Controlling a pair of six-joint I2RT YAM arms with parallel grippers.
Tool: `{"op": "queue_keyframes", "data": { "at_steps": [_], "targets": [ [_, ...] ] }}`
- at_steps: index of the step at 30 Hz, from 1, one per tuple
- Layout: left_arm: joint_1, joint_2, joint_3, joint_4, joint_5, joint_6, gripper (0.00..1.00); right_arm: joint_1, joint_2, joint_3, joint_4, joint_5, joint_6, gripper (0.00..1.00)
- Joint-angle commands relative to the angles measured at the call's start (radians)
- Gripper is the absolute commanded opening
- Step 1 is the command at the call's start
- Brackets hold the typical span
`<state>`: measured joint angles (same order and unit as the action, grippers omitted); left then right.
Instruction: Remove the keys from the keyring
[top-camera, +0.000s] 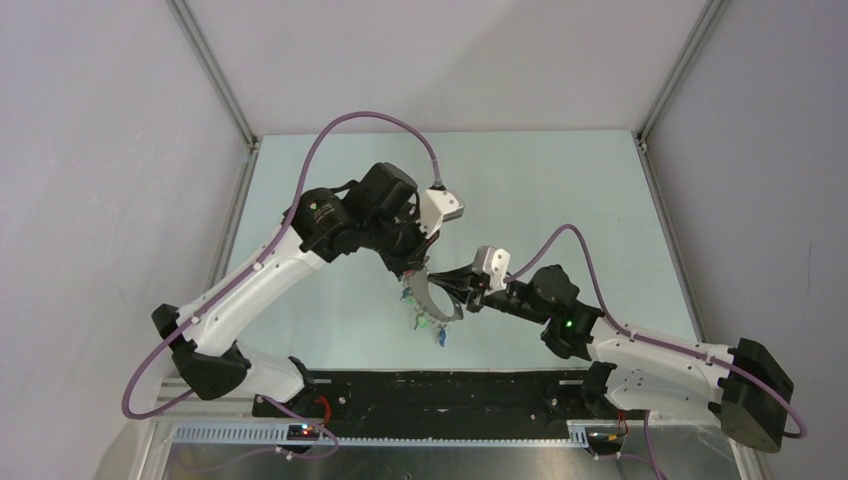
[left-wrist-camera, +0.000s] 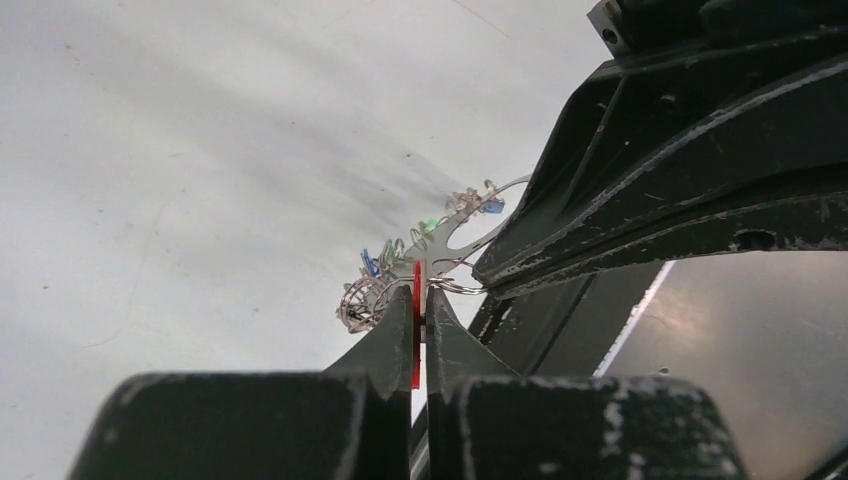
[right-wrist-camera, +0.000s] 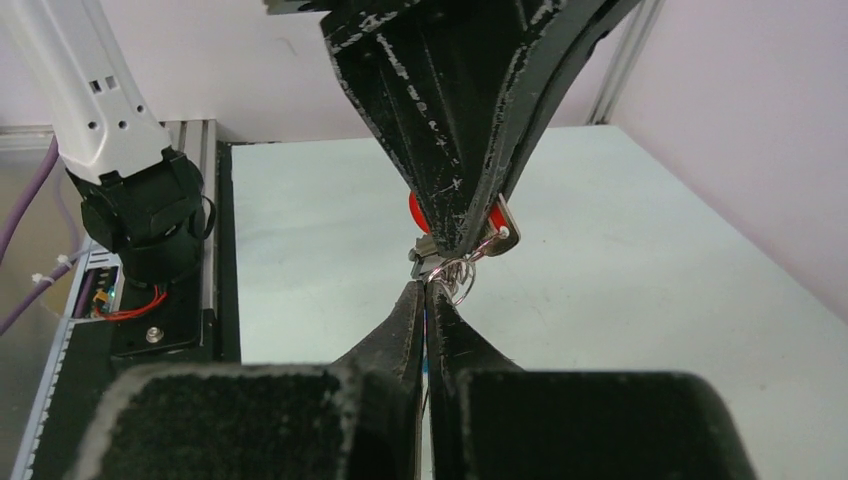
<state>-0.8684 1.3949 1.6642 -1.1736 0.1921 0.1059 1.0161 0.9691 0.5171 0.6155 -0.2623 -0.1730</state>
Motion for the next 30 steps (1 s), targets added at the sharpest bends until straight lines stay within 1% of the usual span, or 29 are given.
{"op": "queue_keyframes", "data": {
  "at_steps": [1,7,11,13,14,15,16,20,23,27,30],
  "targets": [
    [-0.018,-0.04,0.047,0.059,-0.082,0.057,0.0,-0.011,0.031,0.059,-0.008,0.022,0.098,0.0],
    [-0.055,-0.075,-0.001,0.107,-0.079,0.097,0.0,-0.027,0.083,0.082,0.003,0.06,0.221,0.0],
    [-0.058,-0.104,-0.044,0.147,-0.018,0.117,0.0,-0.044,0.088,0.089,0.006,0.07,0.278,0.0],
    [-0.058,-0.132,-0.078,0.168,-0.028,0.139,0.0,-0.055,0.067,0.089,-0.016,0.064,0.281,0.08],
    [-0.059,-0.153,-0.09,0.181,-0.052,0.147,0.0,-0.058,0.045,0.089,-0.029,0.061,0.266,0.16],
    [-0.058,-0.164,-0.116,0.185,-0.063,0.167,0.0,-0.063,0.033,0.088,-0.057,0.054,0.256,0.2],
    [-0.058,-0.184,-0.128,0.199,-0.082,0.176,0.0,-0.064,0.007,0.088,-0.073,0.051,0.236,0.27],
    [-0.058,-0.228,-0.176,0.234,-0.115,0.217,0.0,-0.082,-0.079,0.069,-0.144,0.007,0.182,0.41],
    [-0.059,-0.233,-0.193,0.243,-0.106,0.244,0.0,-0.111,-0.152,0.02,-0.127,-0.035,0.15,0.46],
    [-0.059,-0.24,-0.211,0.242,-0.058,0.298,0.0,-0.162,-0.175,0.008,-0.114,-0.09,0.129,0.46],
    [-0.072,-0.263,-0.239,0.244,-0.028,0.383,0.0,-0.187,-0.158,0.01,-0.089,-0.121,0.101,0.46]
  ]
}}
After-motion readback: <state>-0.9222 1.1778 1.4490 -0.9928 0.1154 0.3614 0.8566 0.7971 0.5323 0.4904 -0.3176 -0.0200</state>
